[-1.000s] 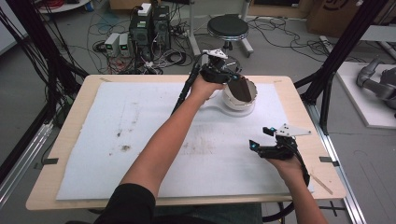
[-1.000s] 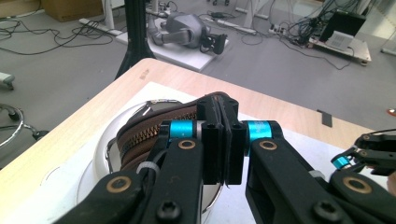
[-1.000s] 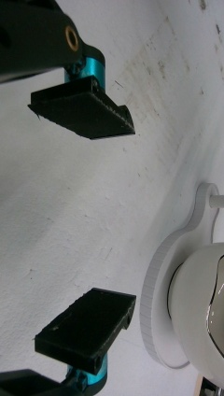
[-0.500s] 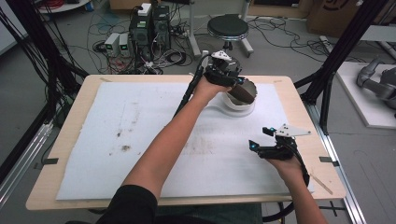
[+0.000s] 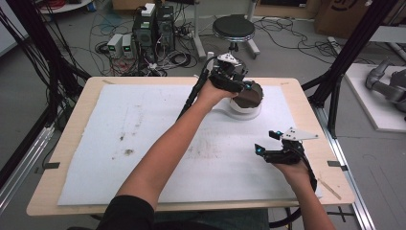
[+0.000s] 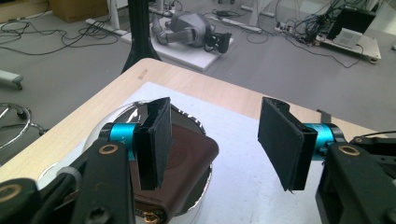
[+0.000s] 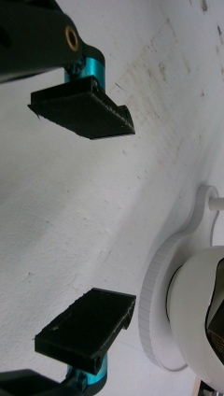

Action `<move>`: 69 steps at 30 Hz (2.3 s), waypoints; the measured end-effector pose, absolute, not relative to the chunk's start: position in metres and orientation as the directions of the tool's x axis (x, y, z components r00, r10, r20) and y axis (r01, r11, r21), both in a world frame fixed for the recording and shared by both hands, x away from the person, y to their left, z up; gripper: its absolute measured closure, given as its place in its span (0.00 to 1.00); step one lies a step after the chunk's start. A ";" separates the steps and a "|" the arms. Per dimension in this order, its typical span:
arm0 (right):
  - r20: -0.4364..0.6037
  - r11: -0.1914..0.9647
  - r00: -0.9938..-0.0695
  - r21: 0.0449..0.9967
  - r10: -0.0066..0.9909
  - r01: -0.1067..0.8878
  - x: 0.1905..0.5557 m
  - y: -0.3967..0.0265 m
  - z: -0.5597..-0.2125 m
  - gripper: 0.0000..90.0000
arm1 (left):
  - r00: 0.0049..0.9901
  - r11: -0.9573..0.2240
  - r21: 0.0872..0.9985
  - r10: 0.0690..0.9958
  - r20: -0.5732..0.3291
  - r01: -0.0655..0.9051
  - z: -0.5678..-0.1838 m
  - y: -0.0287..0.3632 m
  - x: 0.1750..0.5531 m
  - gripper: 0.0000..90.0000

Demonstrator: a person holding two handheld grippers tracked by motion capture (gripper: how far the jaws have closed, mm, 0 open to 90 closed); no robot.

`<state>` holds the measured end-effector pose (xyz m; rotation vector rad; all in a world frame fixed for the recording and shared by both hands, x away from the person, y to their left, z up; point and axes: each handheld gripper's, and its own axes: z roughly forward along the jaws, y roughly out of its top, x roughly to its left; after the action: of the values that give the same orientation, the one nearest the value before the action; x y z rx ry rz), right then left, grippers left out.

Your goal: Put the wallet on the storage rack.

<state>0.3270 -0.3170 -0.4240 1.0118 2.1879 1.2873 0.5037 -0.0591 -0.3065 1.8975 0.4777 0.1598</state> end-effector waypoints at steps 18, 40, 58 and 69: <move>0.007 0.320 -0.659 0.870 0.752 0.375 0.327 -0.313 -0.423 0.18 | 0.946 -0.326 0.923 0.309 -0.102 0.206 -0.299 -0.031 0.458 0.35; 0.002 0.337 -0.670 0.863 0.743 0.377 0.334 -0.300 -0.424 0.18 | 0.932 -0.308 0.929 0.351 -0.091 0.207 -0.332 0.085 0.399 0.28; -0.004 0.347 -0.672 0.859 0.741 0.378 0.337 -0.299 -0.425 0.18 | 0.886 -0.293 0.926 0.456 -0.086 0.240 -0.369 0.163 0.360 0.22; 0.001 0.341 -0.676 0.863 0.737 0.373 0.336 -0.301 -0.425 0.18 | 0.868 -0.269 0.934 0.490 -0.078 0.236 -0.381 0.201 0.341 0.20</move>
<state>0.3364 -0.3008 -0.4249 0.9768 2.2201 1.2732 0.3411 0.2009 -0.3812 1.8586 0.5429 0.2678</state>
